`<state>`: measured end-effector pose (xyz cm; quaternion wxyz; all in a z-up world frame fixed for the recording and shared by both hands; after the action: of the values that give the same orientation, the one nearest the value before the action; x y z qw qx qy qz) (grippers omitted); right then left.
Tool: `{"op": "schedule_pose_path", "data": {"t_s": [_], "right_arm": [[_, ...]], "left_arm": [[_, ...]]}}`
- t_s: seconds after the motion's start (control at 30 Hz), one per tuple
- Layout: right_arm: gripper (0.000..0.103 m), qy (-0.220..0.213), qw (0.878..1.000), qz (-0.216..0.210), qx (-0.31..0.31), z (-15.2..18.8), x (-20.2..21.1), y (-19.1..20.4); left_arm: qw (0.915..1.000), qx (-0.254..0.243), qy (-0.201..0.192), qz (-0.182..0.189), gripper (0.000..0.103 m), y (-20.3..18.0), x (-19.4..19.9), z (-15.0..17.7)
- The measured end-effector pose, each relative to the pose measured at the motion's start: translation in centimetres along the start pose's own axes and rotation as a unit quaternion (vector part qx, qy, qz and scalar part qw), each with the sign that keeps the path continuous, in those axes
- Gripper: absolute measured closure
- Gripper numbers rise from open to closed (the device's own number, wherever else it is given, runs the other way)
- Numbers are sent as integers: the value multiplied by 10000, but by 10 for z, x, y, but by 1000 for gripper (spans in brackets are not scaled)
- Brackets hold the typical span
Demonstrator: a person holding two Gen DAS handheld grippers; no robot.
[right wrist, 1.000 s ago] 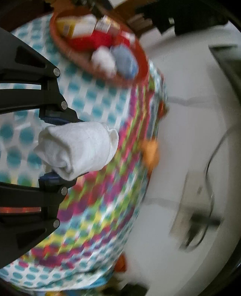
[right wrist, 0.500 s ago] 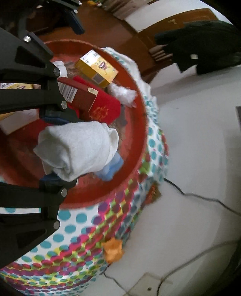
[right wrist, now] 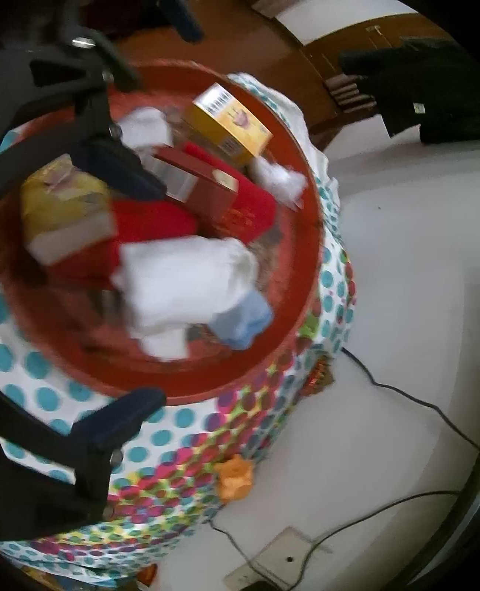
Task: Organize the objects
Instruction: 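Lower the white towel onto the tray and open the right tool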
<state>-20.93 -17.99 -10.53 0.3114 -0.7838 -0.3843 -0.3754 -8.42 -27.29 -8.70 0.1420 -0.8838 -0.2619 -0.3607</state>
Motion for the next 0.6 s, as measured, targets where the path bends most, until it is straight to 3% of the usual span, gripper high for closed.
{"op": "schedule_pose_path", "data": {"t_s": [0.27,0.43,0.6], "right_arm": [[1,480,9988,-133,19,51,15,21],[1,517,9980,-353,-21,64,20,37],[1,582,9978,-311,15,73,19,41]], "left_arm": [[9999,-20,147,5,31,-10,-2,4],[9999,-45,48,153,31,-19,3,3],[9996,-73,113,255,31,-26,6,5]]}}
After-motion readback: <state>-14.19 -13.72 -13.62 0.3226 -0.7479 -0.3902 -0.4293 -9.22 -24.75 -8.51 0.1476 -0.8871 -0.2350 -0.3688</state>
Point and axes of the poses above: each gripper's, at about its wrist camera, not at the fingertips, and x roughly against the way its jaws point, y to its left, z to its underside, the point moved 9 cm from there along -x, roughly the way its jaws point, and after that the axes turned 14 degrees about x, right-handed, at the moved point
